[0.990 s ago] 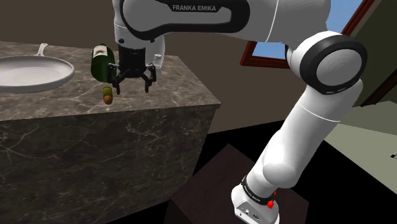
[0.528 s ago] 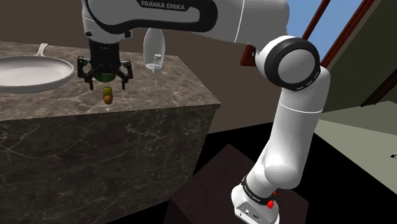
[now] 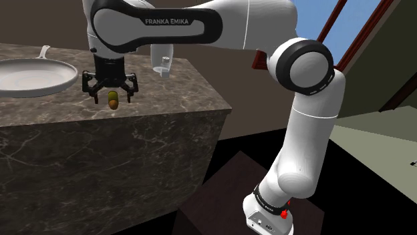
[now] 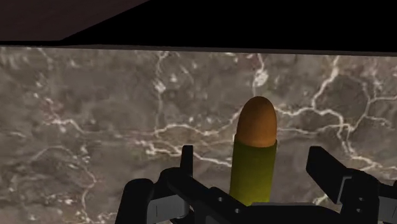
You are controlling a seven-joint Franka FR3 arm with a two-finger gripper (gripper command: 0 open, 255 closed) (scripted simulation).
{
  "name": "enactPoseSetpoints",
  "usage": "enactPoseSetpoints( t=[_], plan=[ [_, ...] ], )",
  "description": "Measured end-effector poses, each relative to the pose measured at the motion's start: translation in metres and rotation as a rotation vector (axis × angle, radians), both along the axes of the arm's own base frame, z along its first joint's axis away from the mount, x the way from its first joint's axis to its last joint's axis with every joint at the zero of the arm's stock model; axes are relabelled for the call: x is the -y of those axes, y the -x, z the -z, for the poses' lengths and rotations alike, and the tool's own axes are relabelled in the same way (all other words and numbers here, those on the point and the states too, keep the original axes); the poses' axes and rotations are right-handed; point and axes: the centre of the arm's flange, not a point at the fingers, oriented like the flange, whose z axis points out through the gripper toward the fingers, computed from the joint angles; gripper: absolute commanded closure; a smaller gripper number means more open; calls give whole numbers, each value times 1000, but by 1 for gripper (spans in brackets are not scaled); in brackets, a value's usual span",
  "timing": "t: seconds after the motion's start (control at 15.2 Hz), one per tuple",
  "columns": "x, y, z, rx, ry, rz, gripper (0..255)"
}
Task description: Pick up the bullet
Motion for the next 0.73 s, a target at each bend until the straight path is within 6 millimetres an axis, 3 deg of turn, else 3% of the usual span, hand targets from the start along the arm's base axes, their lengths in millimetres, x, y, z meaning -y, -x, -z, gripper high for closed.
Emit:
enactPoseSetpoints(
  t=[0.73],
  plan=[
    [5, 0, -5, 3, 5, 6, 255]
  ],
)
